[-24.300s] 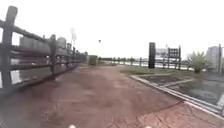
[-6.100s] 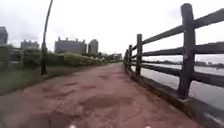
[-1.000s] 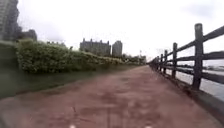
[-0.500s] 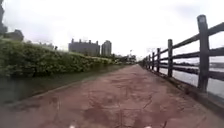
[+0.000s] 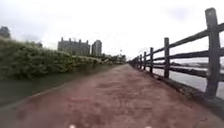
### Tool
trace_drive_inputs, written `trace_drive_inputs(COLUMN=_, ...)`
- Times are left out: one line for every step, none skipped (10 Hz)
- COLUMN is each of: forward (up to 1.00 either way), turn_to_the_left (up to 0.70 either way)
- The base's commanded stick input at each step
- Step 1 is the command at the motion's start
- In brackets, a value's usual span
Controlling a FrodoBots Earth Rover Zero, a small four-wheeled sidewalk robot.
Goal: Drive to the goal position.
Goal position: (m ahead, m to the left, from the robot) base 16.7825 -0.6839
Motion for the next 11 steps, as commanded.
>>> trace_drive_inputs(forward=1.00, turn_to_the_left=-0.28)
trace_drive_inputs(forward=1.00, turn_to_the_left=-0.28)
trace_drive_inputs(forward=1.00, turn_to_the_left=-0.28)
trace_drive_inputs(forward=1.00, turn_to_the_left=-0.28)
trace_drive_inputs(forward=1.00, turn_to_the_left=-0.28)
trace_drive_inputs(forward=1.00, turn_to_the_left=-0.28)
trace_drive_inputs(forward=1.00, turn_to_the_left=-0.28)
trace_drive_inputs(forward=1.00, turn_to_the_left=-0.28)
trace_drive_inputs(forward=1.00, turn_to_the_left=0.00)
trace_drive_inputs(forward=1.00, turn_to_the_left=0.12)
trace_drive_inputs(forward=1.00, turn_to_the_left=0.12)
